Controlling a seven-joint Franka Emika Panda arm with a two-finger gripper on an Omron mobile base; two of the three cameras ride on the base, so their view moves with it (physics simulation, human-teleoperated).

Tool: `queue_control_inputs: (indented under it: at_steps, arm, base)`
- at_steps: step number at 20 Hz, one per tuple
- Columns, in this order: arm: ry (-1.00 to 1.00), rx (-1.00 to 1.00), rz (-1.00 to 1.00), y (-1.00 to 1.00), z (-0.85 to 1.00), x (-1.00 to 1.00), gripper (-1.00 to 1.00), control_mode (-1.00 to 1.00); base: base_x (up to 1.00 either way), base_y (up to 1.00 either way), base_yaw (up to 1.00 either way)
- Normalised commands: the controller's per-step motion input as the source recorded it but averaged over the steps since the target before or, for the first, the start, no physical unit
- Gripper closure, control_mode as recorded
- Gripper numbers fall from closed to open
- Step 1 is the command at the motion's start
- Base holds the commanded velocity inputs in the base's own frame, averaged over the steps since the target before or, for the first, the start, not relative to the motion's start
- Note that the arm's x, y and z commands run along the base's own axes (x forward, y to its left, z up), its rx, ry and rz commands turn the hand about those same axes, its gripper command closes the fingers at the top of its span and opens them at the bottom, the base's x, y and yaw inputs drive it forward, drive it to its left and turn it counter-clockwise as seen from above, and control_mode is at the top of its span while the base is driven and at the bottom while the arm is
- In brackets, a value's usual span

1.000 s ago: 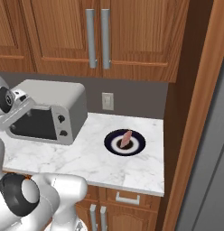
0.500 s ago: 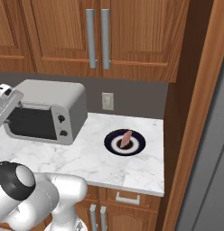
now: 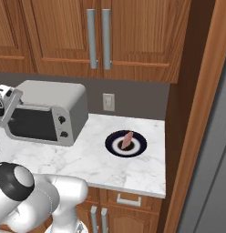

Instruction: Open the toaster oven door. Place the bread on the top rack in the toaster oven and place the steak on the bottom rack.

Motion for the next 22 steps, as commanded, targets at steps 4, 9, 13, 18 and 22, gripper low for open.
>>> queue_control_inputs:
  at_steps: [4,9,13,18,22]
  arm:
    - [0.0,-0.01,0.05,0.18,0.0,0.32,-1.0,-1.0]
    - [0.0,-0.09,0.05,0.32,-0.08,0.05,-1.0,-1.0]
    - [0.0,-0.06,0.02,0.3,-0.1,0.1,-1.0,-1.0]
    - [0.08,-0.01,0.0,0.13,-0.11,0.24,-1.0,-1.0]
    - [0.14,0.0,0.0,0.09,-0.1,0.12,-1.0,-1.0]
  base:
    - [0.0,0.0,0.0]
    - [0.0,0.0,0.0]
    - [0.0,0.0,0.0]
    - [0.0,0.0,0.0]
    - [0.0,0.0,0.0]
